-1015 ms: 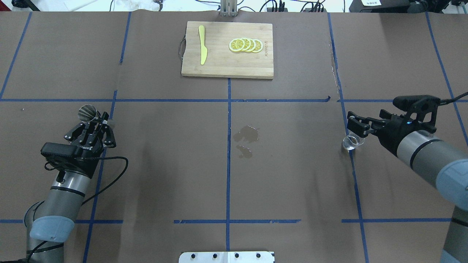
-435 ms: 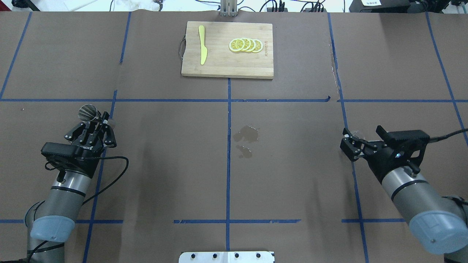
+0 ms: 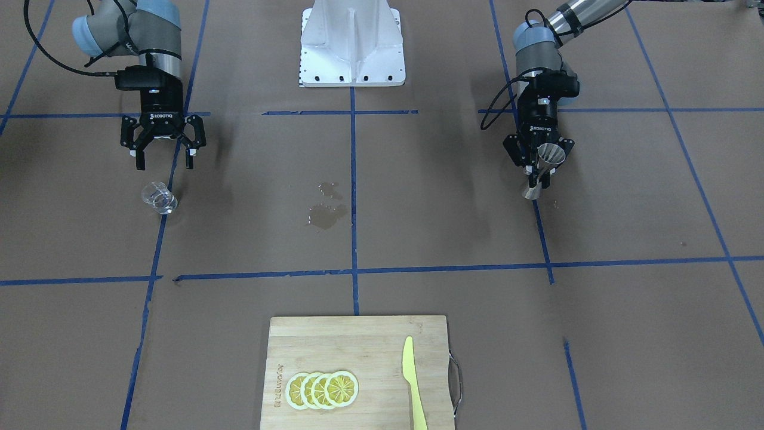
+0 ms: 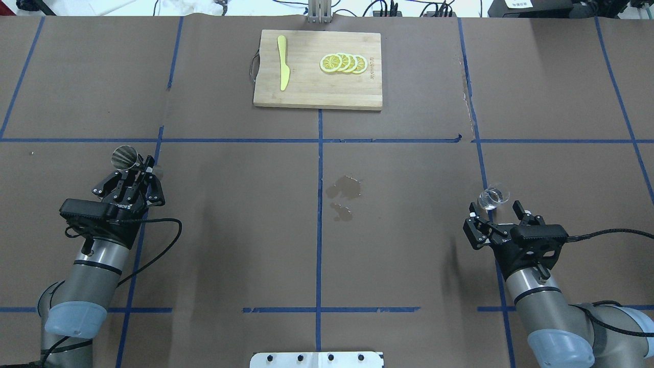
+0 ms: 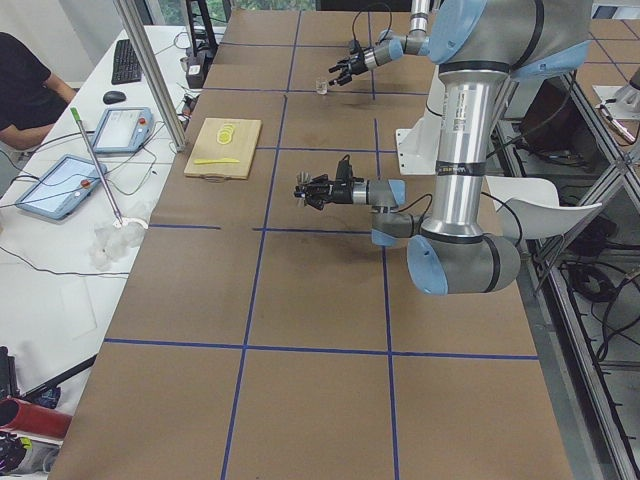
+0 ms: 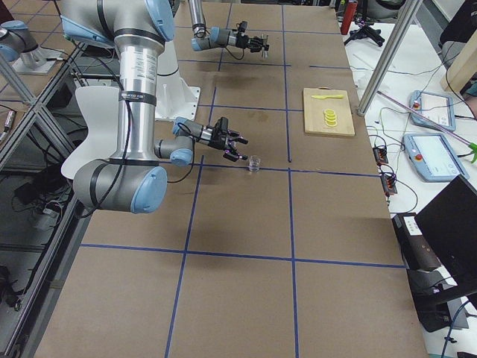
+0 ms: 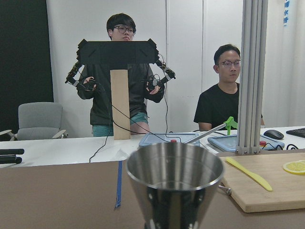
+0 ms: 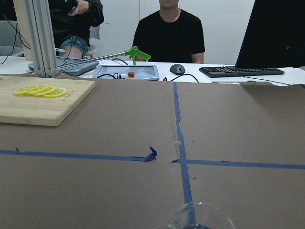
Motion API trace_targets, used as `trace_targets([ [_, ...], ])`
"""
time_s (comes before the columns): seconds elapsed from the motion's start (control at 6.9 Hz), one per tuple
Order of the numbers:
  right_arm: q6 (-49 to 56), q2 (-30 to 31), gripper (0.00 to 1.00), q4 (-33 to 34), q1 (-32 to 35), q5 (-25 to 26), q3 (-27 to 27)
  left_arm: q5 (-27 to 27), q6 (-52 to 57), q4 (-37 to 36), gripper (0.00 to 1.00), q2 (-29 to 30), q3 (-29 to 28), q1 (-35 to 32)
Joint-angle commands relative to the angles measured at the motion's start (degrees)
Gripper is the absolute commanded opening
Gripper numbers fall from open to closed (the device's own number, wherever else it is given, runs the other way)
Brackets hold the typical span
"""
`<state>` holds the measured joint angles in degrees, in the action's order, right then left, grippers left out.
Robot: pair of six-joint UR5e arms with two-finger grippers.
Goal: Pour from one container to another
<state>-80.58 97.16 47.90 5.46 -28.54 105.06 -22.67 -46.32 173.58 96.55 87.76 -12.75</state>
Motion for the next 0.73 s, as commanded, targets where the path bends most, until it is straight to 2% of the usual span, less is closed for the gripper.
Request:
trace_targets([
  [0.0, -0.4, -1.1, 0.99, -0.3, 0.0, 2.2, -2.7, 0.0, 0.0, 0.0, 0.0, 0.0, 0.0, 0.0],
  [0.58, -2.9, -1.3, 0.99, -0.3, 0.0, 2.3, -4.7, 0.0, 0.0, 0.0, 0.0, 0.0, 0.0, 0.0],
])
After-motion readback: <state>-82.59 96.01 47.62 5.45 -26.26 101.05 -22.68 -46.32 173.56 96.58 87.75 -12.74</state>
